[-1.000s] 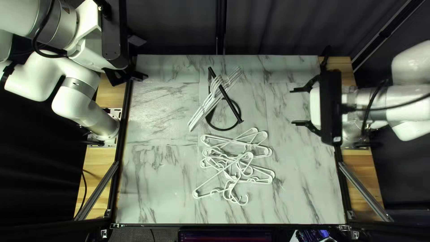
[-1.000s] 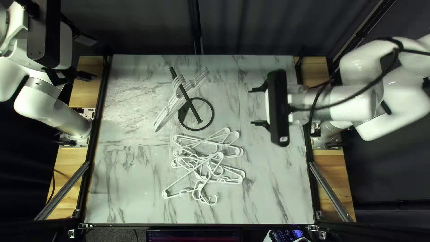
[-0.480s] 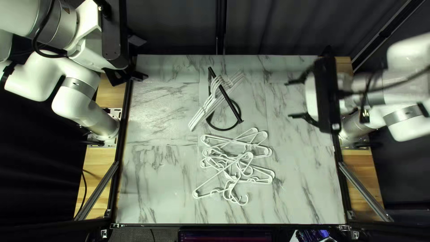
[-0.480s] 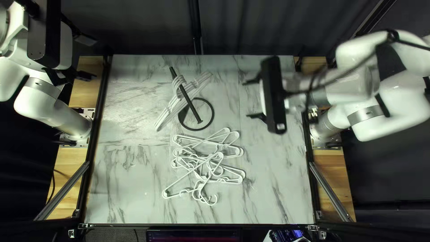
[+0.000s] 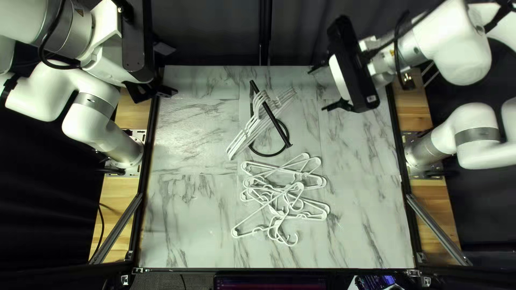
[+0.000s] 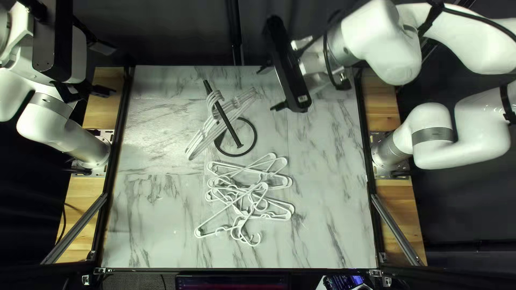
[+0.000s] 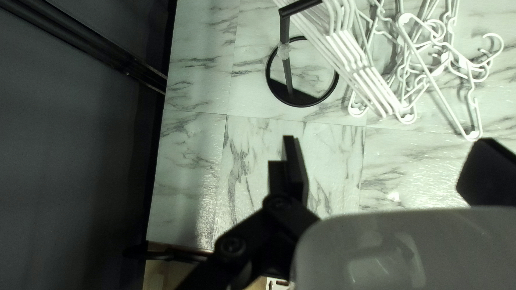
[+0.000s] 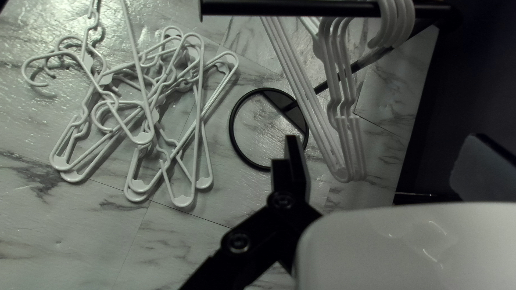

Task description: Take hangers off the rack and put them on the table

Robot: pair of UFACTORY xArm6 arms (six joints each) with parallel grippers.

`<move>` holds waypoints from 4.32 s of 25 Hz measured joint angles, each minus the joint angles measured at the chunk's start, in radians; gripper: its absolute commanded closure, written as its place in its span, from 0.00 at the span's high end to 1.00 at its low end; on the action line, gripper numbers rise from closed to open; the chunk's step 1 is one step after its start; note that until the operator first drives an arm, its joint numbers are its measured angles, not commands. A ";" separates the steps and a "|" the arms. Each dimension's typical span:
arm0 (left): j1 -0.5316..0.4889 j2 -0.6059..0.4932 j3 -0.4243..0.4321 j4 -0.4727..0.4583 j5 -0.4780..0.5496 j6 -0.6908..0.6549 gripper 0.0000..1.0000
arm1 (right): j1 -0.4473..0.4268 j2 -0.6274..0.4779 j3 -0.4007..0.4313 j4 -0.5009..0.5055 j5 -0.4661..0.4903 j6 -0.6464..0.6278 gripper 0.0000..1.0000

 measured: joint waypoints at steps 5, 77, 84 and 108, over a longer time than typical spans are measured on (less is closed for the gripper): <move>0.000 0.000 0.000 0.000 0.000 0.000 1.00 | -0.002 -0.011 -0.015 -0.009 0.032 0.017 1.00; -0.434 0.521 -0.052 0.109 0.048 -0.841 1.00 | 0.009 0.035 -0.268 -0.082 0.276 0.385 1.00; -0.471 0.716 -0.125 0.148 0.064 -1.093 1.00 | 0.009 0.035 -0.268 -0.082 0.276 0.385 1.00; -0.263 0.656 0.116 0.162 -0.353 -0.866 1.00 | 0.009 0.035 -0.268 -0.082 0.276 0.385 1.00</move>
